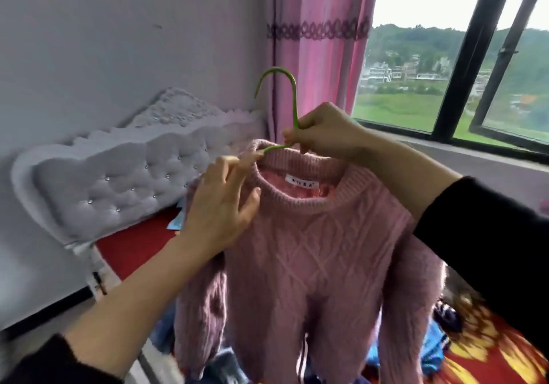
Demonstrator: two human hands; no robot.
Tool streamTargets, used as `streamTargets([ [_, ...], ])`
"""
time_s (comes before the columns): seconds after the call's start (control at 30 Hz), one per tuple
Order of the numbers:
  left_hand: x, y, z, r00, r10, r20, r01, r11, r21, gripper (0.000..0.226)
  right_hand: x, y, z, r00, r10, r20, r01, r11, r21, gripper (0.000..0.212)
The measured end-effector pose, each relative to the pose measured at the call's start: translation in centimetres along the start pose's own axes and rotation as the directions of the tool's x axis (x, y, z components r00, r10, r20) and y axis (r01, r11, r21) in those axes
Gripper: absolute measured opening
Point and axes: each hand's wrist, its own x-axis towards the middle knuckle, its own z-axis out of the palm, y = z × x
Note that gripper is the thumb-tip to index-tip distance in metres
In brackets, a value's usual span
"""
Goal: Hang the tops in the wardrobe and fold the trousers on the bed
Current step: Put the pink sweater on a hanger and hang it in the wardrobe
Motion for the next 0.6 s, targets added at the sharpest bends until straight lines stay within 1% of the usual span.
streamTargets([
  [0.03, -0.8, -0.5, -0.5, 0.998, -0.009, 0.067, 0.007, 0.999, 0.039, 0.052, 0.6, -1.0, 1.2, 1.000, -0.015, 0.023, 0.014, 1.000, 0.020, 0.025],
  [0.07, -1.4, -1.1, -1.1, 0.989, -0.062, 0.137, 0.052, 0.995, 0.080, 0.050, 1.1, -2.1, 2.4, 0.998, -0.028, 0.056, 0.025, 0.999, 0.046, 0.024],
  [0.1, -1.8, -1.8, -1.7, 0.976, -0.128, 0.177, 0.108, 0.987, 0.117, 0.050, 1.6, -3.3, 3.4, 0.995, -0.043, 0.090, 0.037, 0.997, 0.069, 0.024],
  [0.13, -2.3, -2.5, -2.3, 0.969, -0.169, 0.181, 0.146, 0.980, 0.133, 0.049, 2.0, -4.6, 4.3, 0.992, -0.059, 0.115, 0.049, 0.995, 0.088, 0.024],
  [0.17, -2.8, -3.1, -2.9, 0.973, -0.169, 0.160, 0.148, 0.980, 0.136, 0.047, 2.4, -5.8, 5.2, 0.990, -0.073, 0.124, 0.059, 0.992, 0.107, 0.024],
  [0.23, -3.9, -4.2, -4.4, 0.987, -0.104, 0.125, 0.084, 0.984, 0.156, 0.040, 3.2, -8.3, 7.2, 0.990, -0.085, 0.112, 0.068, 0.986, 0.150, 0.023],
  [0.3, -5.2, -6.1, -6.9, 0.984, -0.084, 0.158, 0.057, 0.984, 0.167, 0.037, 3.7, -10.7, 10.2, 0.988, -0.094, 0.125, 0.071, 0.982, 0.178, 0.022],
  [0.4, -8.2, -10.8, -12.1, 0.975, -0.086, 0.207, 0.037, 0.972, 0.230, 0.036, 4.0, -14.2, 15.0, 0.974, -0.113, 0.197, 0.078, 0.981, 0.176, 0.023],
  [0.43, -9.3, -12.6, -14.0, 0.977, -0.111, 0.182, 0.064, 0.967, 0.247, 0.035, 4.1, -15.6, 16.4, 0.968, -0.117, 0.222, 0.076, 0.980, 0.184, 0.024],
  [0.47, -10.4, -14.4, -16.0, 0.978, -0.160, 0.135, 0.123, 0.961, 0.246, 0.036, 4.3, -17.0, 17.7, 0.962, -0.121, 0.244, 0.075, 0.979, 0.192, 0.024],
  [0.5, -11.4, -16.1, -17.9, 0.971, -0.227, 0.076, 0.204, 0.951, 0.232, 0.042, 4.4, -18.6, 19.0, 0.956, -0.132, 0.263, 0.081, 0.977, 0.196, 0.026],
  [0.53, -12.3, -17.7, -19.8, 0.956, -0.293, 0.005, 0.284, 0.930, 0.232, 0.053, 4.6, -20.4, 20.4, 0.947, -0.151, 0.282, 0.097, 0.976, 0.197, 0.027],
  [0.57, -13.0, -19.6, -21.7, 0.930, -0.363, -0.054, 0.364, 0.894, 0.262, 0.064, 4.7, -22.2, 21.8, 0.938, -0.175, 0.300, 0.117, 0.972, 0.202, 0.027],
  [0.6, -13.6, -21.4, -23.7, 0.898, -0.434, -0.077, 0.436, 0.847, 0.303, 0.070, 4.7, -24.0, 23.3, 0.928, -0.198, 0.317, 0.134, 0.968, 0.213, 0.026],
])
